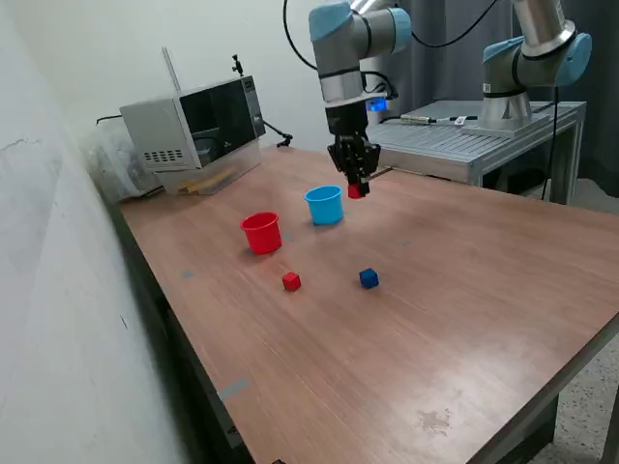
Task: Place red objects in the red bin, and blue objects in the blue bin.
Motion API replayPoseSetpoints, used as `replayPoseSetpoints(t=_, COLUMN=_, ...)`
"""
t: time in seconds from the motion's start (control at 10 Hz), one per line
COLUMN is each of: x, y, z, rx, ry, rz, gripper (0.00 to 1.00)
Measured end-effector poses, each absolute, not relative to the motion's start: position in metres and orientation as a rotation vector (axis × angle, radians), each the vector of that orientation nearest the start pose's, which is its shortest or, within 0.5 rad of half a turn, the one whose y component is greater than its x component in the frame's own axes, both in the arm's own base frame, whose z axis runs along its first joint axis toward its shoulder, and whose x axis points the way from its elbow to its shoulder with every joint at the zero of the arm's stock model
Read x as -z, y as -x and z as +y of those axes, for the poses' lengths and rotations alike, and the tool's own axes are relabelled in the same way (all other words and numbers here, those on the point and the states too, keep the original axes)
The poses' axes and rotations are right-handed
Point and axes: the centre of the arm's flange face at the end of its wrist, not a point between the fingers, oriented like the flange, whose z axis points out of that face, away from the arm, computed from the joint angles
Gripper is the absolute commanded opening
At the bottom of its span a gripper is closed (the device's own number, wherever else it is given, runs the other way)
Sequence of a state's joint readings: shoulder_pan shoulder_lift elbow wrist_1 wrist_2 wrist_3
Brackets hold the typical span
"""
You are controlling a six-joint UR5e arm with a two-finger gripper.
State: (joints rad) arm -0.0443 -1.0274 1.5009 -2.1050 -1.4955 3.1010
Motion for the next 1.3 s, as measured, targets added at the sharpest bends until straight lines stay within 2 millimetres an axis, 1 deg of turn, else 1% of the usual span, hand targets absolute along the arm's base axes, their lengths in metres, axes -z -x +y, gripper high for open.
replayPoseSetpoints(t=0.1, x=-0.283, y=0.689, z=-0.1, rx=-0.031, ry=2.286, rz=2.324, gripper=0.0)
replayPoseSetpoints(t=0.2, x=-0.31, y=0.699, z=-0.084, rx=-0.076, ry=2.276, rz=2.365, gripper=0.0)
replayPoseSetpoints(t=0.3, x=-0.334, y=0.711, z=-0.065, rx=-0.125, ry=2.251, rz=2.423, gripper=0.0)
replayPoseSetpoints(t=0.4, x=-0.352, y=0.723, z=-0.041, rx=-0.188, ry=2.22, rz=2.49, gripper=0.0)
replayPoseSetpoints(t=0.5, x=-0.364, y=0.734, z=-0.017, rx=-0.258, ry=2.183, rz=2.558, gripper=0.0)
replayPoseSetpoints(t=0.6, x=-0.368, y=0.744, z=0.007, rx=-0.313, ry=2.134, rz=2.623, gripper=0.0)
replayPoseSetpoints(t=0.7, x=-0.362, y=0.753, z=0.027, rx=-0.341, ry=2.084, rz=2.673, gripper=0.0)
replayPoseSetpoints(t=0.8, x=-0.348, y=0.761, z=0.041, rx=-0.354, ry=2.043, rz=2.703, gripper=0.0)
replayPoseSetpoints(t=0.9, x=-0.328, y=0.769, z=0.051, rx=-0.36, ry=2.011, rz=2.716, gripper=0.0)
replayPoseSetpoints(t=1.1, x=-0.278, y=0.78, z=0.06, rx=-0.328, ry=1.965, rz=2.709, gripper=0.0)
replayPoseSetpoints(t=1.3, x=-0.239, y=0.785, z=0.064, rx=-0.277, ry=1.94, rz=2.693, gripper=0.0)
